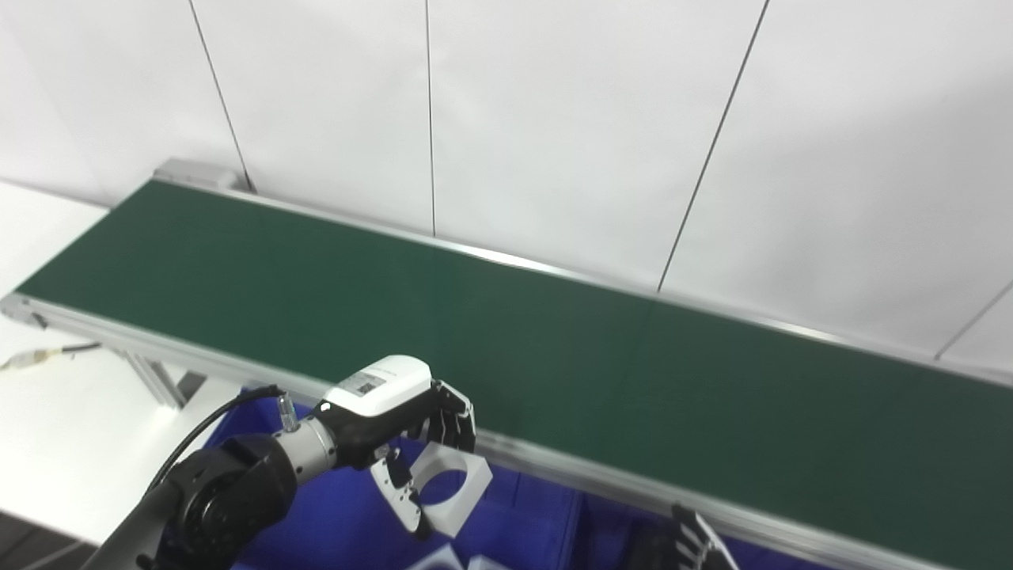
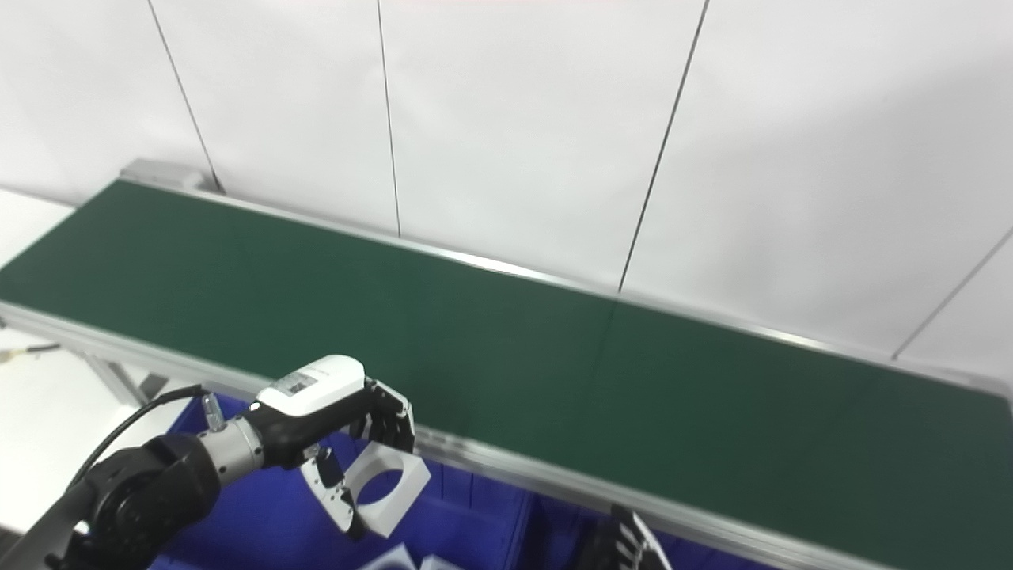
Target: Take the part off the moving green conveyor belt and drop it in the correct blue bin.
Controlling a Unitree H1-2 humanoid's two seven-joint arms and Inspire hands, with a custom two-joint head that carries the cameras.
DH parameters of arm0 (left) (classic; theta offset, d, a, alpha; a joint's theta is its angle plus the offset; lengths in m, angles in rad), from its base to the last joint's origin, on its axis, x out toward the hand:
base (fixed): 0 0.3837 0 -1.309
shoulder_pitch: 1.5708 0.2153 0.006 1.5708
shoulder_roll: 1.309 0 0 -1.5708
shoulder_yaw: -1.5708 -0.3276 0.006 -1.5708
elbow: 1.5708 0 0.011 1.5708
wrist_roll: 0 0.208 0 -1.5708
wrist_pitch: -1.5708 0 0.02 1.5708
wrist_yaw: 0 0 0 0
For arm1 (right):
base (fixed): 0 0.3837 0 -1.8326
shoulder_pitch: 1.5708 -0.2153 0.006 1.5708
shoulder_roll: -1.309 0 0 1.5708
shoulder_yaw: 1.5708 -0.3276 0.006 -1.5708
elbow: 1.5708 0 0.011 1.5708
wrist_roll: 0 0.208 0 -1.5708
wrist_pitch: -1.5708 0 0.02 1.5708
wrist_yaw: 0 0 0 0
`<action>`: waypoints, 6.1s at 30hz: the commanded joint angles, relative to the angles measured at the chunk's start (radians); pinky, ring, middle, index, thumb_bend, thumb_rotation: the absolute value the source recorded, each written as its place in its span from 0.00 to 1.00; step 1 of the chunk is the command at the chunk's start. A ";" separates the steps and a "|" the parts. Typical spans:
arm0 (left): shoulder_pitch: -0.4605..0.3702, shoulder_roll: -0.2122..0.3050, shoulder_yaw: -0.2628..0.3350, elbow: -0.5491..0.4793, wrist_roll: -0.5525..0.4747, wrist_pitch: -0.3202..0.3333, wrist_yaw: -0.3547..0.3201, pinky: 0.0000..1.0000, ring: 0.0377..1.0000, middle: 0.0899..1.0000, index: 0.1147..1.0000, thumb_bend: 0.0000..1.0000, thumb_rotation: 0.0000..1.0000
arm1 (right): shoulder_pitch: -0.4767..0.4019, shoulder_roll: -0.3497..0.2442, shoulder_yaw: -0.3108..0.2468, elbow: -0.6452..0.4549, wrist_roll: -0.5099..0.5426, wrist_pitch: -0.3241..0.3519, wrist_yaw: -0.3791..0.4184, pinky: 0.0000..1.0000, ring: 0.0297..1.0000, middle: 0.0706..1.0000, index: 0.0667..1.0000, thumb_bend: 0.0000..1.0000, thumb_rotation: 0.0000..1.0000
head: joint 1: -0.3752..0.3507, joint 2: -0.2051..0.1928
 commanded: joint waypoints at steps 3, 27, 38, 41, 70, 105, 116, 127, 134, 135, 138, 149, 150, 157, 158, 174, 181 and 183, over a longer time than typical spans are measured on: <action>0.007 -0.005 -0.003 0.008 -0.022 -0.022 0.027 0.46 0.44 0.40 0.43 0.52 0.00 | -0.005 0.006 0.000 -0.049 0.006 0.022 0.004 0.70 0.78 0.82 0.88 0.65 0.42 | 0.004 0.020; -0.020 -0.031 -0.085 0.195 0.034 -0.029 0.052 0.44 0.43 0.38 0.44 0.52 0.00 | -0.019 -0.004 -0.019 -0.097 0.036 0.080 0.009 0.68 0.76 0.81 0.88 0.69 0.49 | 0.026 0.109; -0.042 -0.051 -0.147 0.288 0.117 -0.071 0.144 0.44 0.44 0.39 0.43 0.52 0.00 | -0.021 -0.009 -0.022 -0.102 0.039 0.088 0.012 0.68 0.76 0.81 0.88 0.70 0.52 | 0.024 0.119; -0.049 -0.054 -0.160 0.298 0.130 -0.074 0.153 0.44 0.45 0.40 0.43 0.52 0.00 | -0.019 -0.007 -0.022 -0.104 0.040 0.090 0.012 0.68 0.76 0.81 0.88 0.70 0.52 | 0.022 0.118; -0.043 -0.043 -0.123 0.240 -0.042 -0.064 0.054 0.81 0.89 0.95 1.00 1.00 0.48 | -0.020 0.006 -0.007 -0.087 0.025 0.085 0.006 0.69 0.76 0.81 0.88 0.71 0.51 | -0.015 0.085; 0.147 -0.438 -0.003 0.467 -0.512 -0.361 0.294 0.69 0.74 0.79 0.82 0.76 0.61 | -0.006 0.038 0.022 0.104 -0.024 -0.090 -0.042 0.70 0.78 0.81 0.86 0.69 0.42 | -0.300 -0.193; 0.120 -0.422 0.099 0.607 -0.578 -0.383 0.333 0.66 0.72 0.75 0.79 0.53 0.56 | -0.012 0.064 0.042 0.111 -0.048 -0.071 -0.058 0.68 0.76 0.81 0.84 0.74 0.36 | -0.498 -0.199; 0.125 -0.394 0.109 0.558 -0.608 -0.359 0.300 0.71 0.75 0.79 0.80 0.56 0.61 | -0.019 0.106 0.057 0.091 -0.085 -0.028 -0.071 0.70 0.78 0.82 0.86 0.75 0.41 | -0.579 -0.112; 0.132 -0.366 0.110 0.505 -0.621 -0.347 0.274 0.69 0.74 0.77 0.79 0.60 0.56 | -0.040 0.132 0.066 0.109 -0.102 -0.033 -0.080 0.70 0.79 0.83 0.88 0.69 0.45 | -0.580 -0.065; 0.133 -0.364 0.108 0.498 -0.623 -0.343 0.274 0.68 0.73 0.77 0.78 0.61 0.53 | -0.041 0.132 0.066 0.106 -0.103 -0.026 -0.081 0.70 0.79 0.83 0.88 0.69 0.45 | -0.565 -0.061; 0.141 -0.361 0.102 0.463 -0.624 -0.315 0.271 0.68 0.73 0.76 0.78 0.64 0.51 | -0.041 0.133 0.065 0.102 -0.101 -0.023 -0.081 0.70 0.78 0.83 0.88 0.69 0.45 | -0.549 -0.054; 0.167 -0.309 0.043 0.340 -0.616 -0.271 0.208 0.71 0.78 0.82 0.84 0.78 0.53 | -0.045 0.136 0.057 0.061 -0.111 0.026 -0.085 0.70 0.78 0.82 0.87 0.68 0.51 | -0.593 0.017; 0.167 -0.304 0.044 0.336 -0.620 -0.265 0.204 0.71 0.79 0.83 0.84 0.79 0.54 | -0.048 0.139 0.058 0.060 -0.112 0.027 -0.085 0.70 0.78 0.82 0.87 0.68 0.50 | -0.618 0.024; 0.159 -0.293 0.056 0.331 -0.645 -0.251 0.193 0.70 0.79 0.83 0.85 0.78 0.53 | -0.056 0.145 0.060 0.052 -0.108 0.046 -0.085 0.68 0.77 0.81 0.87 0.70 0.51 | -0.617 0.048; 0.159 -0.292 0.054 0.328 -0.654 -0.249 0.187 0.70 0.79 0.82 0.85 0.78 0.53 | -0.056 0.143 0.060 0.046 -0.107 0.051 -0.084 0.68 0.77 0.81 0.87 0.70 0.51 | -0.608 0.058; 0.189 -0.314 0.034 0.251 -0.648 -0.187 0.186 0.71 0.79 0.84 0.86 0.87 0.50 | -0.041 0.114 0.048 -0.027 -0.094 0.078 -0.077 0.68 0.76 0.80 0.86 0.70 0.53 | -0.483 0.120; 0.200 -0.330 0.024 0.255 -0.636 -0.193 0.192 0.72 0.80 0.84 0.86 0.88 0.49 | -0.035 0.101 0.045 -0.025 -0.081 0.070 -0.076 0.68 0.76 0.80 0.86 0.70 0.52 | -0.434 0.099; 0.205 -0.333 0.020 0.251 -0.631 -0.191 0.193 0.73 0.80 0.84 0.86 0.89 0.48 | -0.033 0.098 0.046 -0.024 -0.080 0.064 -0.078 0.68 0.76 0.80 0.86 0.69 0.52 | -0.424 0.092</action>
